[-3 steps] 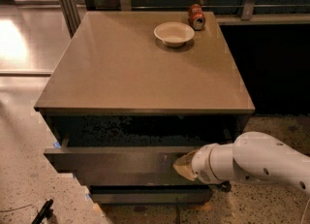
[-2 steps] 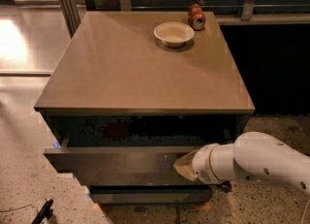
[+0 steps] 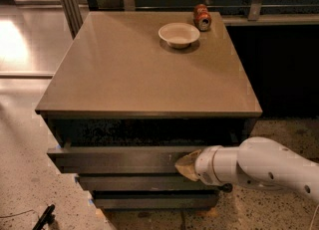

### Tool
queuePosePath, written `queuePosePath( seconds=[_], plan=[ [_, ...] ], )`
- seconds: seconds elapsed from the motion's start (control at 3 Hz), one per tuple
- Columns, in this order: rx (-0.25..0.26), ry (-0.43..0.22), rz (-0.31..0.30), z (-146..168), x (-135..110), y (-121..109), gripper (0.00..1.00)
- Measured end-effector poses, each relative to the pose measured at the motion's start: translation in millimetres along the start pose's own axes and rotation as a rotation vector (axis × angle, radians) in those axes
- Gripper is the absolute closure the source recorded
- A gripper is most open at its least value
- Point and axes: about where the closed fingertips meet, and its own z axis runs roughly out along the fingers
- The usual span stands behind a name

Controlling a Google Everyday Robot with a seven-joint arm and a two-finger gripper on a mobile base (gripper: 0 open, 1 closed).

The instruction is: Close top drawer

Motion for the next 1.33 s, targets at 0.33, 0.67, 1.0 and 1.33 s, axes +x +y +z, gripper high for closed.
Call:
queuePosePath(
  seconds=[0.33,0.67,1.0,1.33],
  plan=[
    [0.025,-0.032,-0.02,25,-26,-11,1.0],
    [0.025,-0.032,-0.02,25,-26,-11,1.0],
    [0.028,-0.027,0.001,33,-31,-23,1.0],
    [0.028,-0.027,0.001,33,-31,-23,1.0]
  ],
)
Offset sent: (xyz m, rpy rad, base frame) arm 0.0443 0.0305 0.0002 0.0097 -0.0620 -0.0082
